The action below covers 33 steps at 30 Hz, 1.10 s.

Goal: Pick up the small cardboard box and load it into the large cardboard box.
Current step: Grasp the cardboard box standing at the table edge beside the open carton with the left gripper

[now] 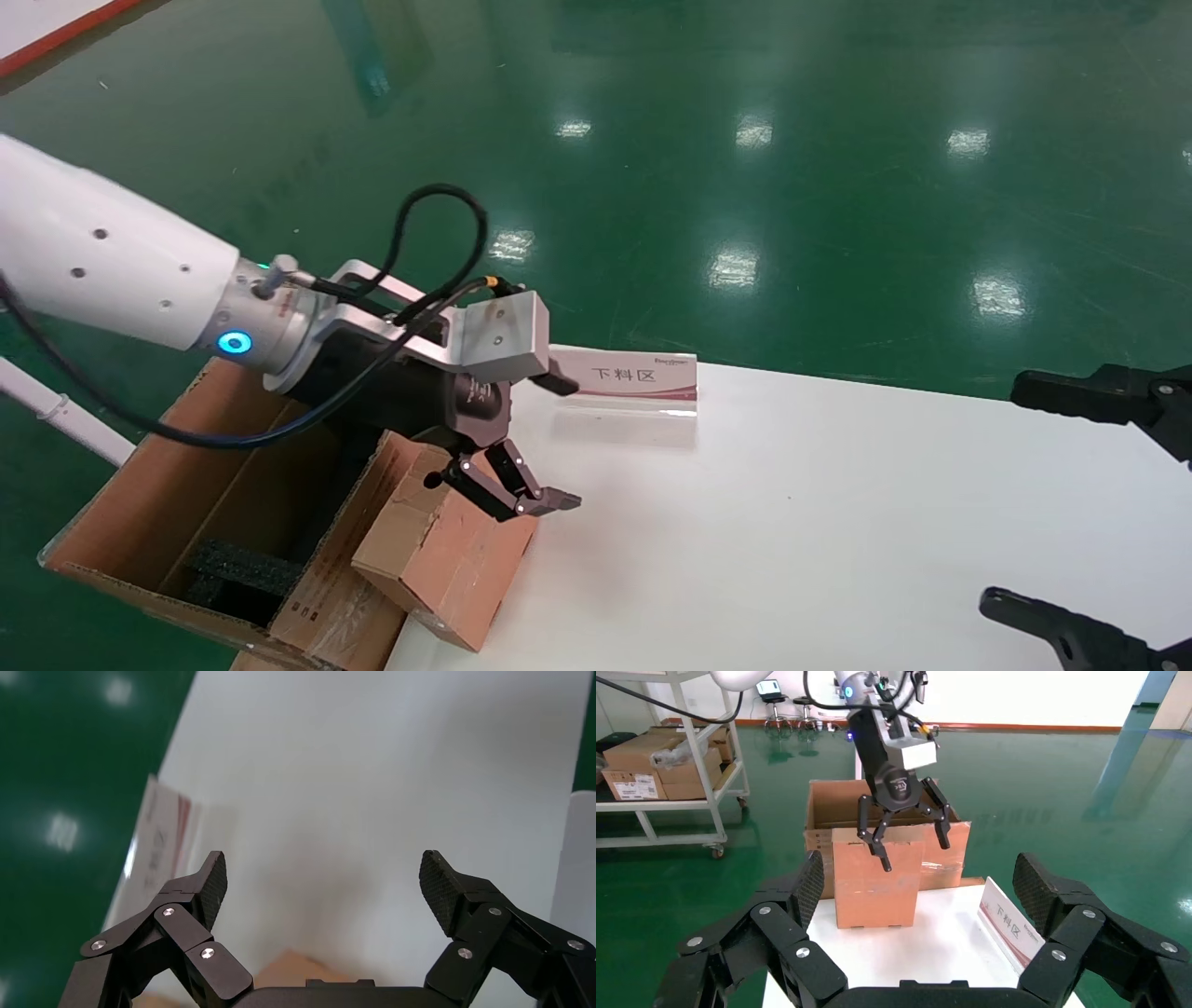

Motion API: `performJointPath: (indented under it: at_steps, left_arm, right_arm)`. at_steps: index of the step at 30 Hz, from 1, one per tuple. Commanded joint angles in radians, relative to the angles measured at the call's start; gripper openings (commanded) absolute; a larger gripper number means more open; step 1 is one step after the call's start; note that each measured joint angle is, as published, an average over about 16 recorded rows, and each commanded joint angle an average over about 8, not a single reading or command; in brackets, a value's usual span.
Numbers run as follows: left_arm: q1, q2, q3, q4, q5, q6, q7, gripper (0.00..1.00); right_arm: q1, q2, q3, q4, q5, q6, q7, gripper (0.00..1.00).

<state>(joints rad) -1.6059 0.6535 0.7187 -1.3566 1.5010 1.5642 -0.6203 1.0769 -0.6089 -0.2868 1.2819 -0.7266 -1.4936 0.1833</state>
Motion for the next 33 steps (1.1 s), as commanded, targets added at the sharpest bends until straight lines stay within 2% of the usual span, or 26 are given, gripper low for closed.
performJointPath:
  at_steps: [1, 7, 13, 33]
  left_arm:
    - [-0.031, 0.011, 0.039, 0.001, 0.030, 0.003, -0.045, 1.00]
    - [-0.118, 0.030, 0.156, 0.000, 0.107, 0.004, -0.178, 1.00]
    - [-0.194, 0.034, 0.248, -0.001, 0.130, 0.005, -0.270, 1.00]
    - [-0.413, -0.038, 0.554, -0.004, 0.041, 0.006, -0.403, 1.00]
  right_arm:
    - [0.000, 0.000, 0.000, 0.000, 0.000, 0.000, 0.000, 1.00]
    - [0.000, 0.000, -0.001, 0.000, 0.000, 0.000, 0.000, 1.00]
    - [0.000, 0.000, -0.001, 0.000, 0.001, 0.000, 0.000, 1.00]
    - [0.000, 0.001, -0.002, 0.000, 0.002, 0.001, -0.001, 1.00]
